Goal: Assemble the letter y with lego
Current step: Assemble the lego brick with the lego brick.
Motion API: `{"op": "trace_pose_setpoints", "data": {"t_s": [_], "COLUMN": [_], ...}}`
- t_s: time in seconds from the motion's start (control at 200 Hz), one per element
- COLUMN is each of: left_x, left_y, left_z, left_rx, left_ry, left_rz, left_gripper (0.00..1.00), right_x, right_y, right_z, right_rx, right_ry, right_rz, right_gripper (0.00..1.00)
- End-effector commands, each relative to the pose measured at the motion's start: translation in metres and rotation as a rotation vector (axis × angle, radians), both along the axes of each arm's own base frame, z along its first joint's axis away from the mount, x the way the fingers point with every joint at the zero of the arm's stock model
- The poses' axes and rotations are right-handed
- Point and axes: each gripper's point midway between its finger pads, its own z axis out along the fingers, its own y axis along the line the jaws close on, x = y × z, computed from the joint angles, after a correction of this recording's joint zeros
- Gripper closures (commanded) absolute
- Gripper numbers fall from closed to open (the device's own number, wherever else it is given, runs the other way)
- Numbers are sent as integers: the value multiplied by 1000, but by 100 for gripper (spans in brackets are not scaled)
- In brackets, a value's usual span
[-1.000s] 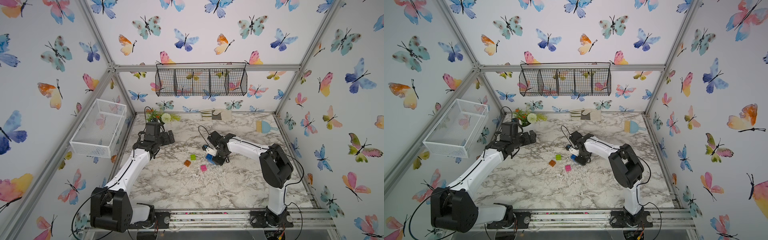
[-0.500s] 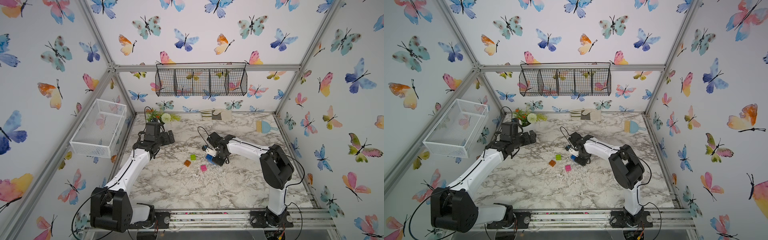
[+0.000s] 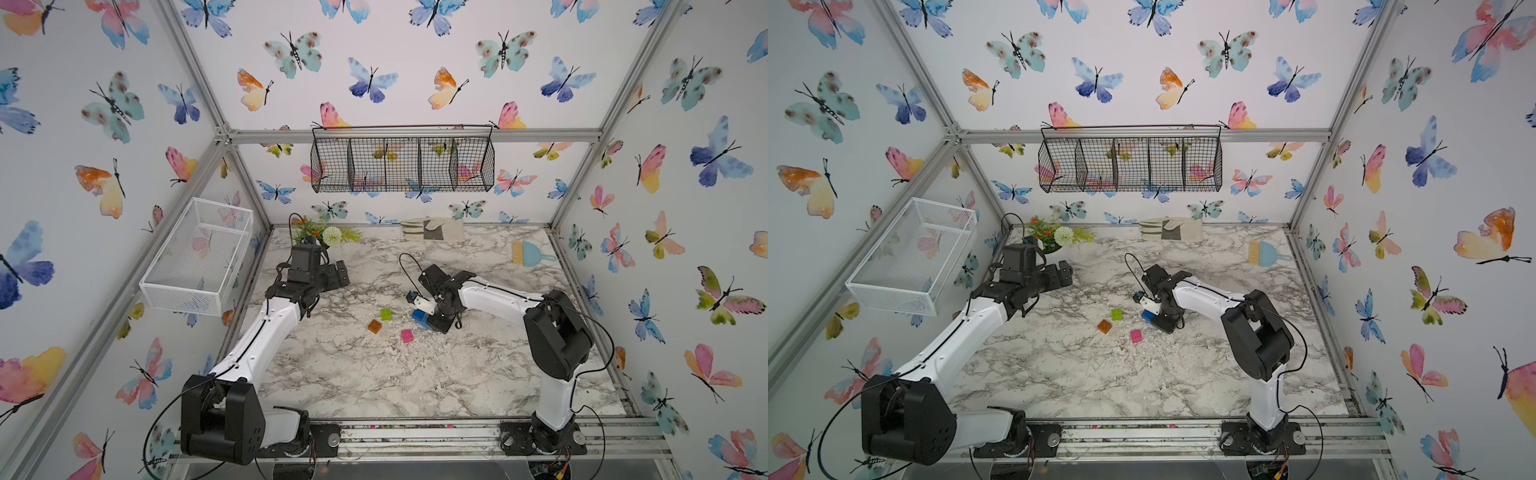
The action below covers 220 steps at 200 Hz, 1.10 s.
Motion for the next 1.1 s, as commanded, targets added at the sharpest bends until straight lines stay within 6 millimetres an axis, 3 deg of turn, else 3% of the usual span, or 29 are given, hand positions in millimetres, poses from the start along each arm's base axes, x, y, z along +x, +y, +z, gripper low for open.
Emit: {"op": "trace_pose_setpoints", "data": {"t_s": [0.0,0.205,0.355,0.576,0.791,1.096], "left_x": [2,2,2,3,3,3], "left_y": [0,0,1,1,1,1], "left_z": [12,11,11,10,9,9], "left_rx": [-11,-9,-8,-8,-7,-6], "left_ry": [-19,-18,-19,-15,-15,-15], "left_rz": [0,2,4,3,5,6], "left_gripper": [1,2,2,2,2,2], "right_x": [-34,-37,-22,-1,15,22], "right_y": [-5,-5,-4,4,25,33], "right_z": [-29,-47,-34,-4,18,0], "right_rx": [-32,-73,-62,-15,84,83], "right_ry": [174,238,144,31,-23,-8], "right_rz": [20,-14,-34,-66,-77,-102], "right_gripper": [97,97,91,54,47,46]}}
